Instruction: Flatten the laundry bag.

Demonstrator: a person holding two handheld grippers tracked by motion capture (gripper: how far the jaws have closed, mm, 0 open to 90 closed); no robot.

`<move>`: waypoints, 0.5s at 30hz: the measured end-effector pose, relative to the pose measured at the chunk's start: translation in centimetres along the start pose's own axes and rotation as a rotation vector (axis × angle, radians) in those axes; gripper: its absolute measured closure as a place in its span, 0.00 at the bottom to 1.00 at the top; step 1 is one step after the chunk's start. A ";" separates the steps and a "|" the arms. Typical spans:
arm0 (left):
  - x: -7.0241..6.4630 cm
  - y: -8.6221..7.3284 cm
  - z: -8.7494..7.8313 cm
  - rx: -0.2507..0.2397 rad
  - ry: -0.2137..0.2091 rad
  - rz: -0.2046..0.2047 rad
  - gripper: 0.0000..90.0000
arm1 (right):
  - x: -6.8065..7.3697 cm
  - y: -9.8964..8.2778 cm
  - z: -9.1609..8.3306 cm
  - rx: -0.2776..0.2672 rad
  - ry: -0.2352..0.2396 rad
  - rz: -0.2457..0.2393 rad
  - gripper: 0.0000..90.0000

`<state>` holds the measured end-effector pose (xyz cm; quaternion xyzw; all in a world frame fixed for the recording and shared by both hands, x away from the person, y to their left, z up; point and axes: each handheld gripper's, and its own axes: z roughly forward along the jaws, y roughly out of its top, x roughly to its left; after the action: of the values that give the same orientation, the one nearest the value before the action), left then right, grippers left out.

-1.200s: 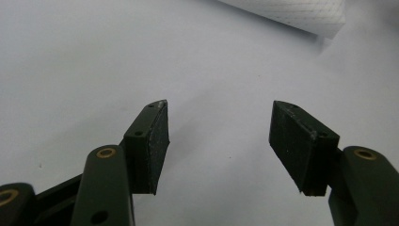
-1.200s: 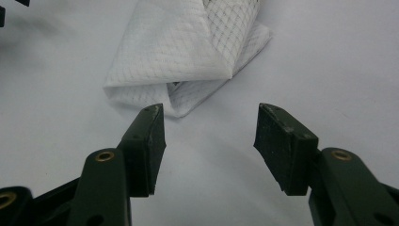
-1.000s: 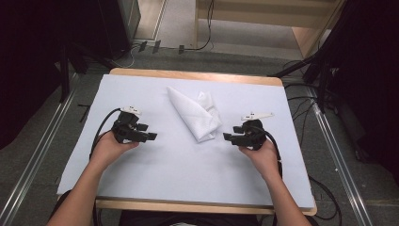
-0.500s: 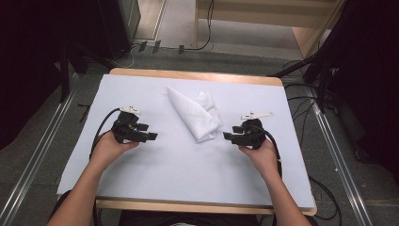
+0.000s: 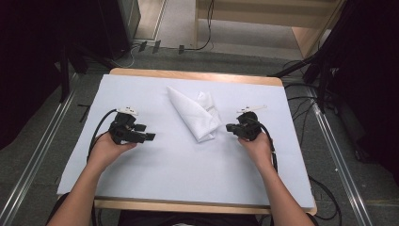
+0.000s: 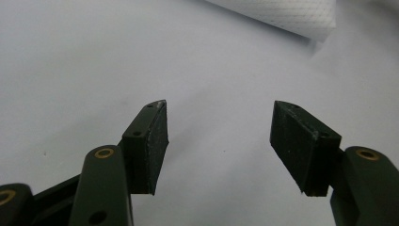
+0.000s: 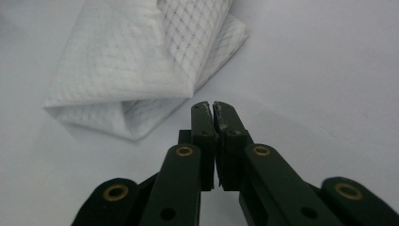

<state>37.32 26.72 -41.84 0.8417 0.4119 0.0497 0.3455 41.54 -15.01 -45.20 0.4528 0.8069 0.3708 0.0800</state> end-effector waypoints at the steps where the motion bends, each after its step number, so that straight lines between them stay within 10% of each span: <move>1: 0.0 0.0 0.0 0.003 0.003 0.003 0.42 | -0.2 0.2 0.2 -0.006 -0.001 0.003 1.00; 15: 0.1 -0.2 -0.2 -0.006 0.013 0.002 0.43 | -1.5 2.7 2.9 -0.022 0.004 0.024 1.00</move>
<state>37.18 27.02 -41.79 0.8407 0.4132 0.0566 0.3455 45.54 -13.79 -45.80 0.4608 0.7975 0.3813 0.0790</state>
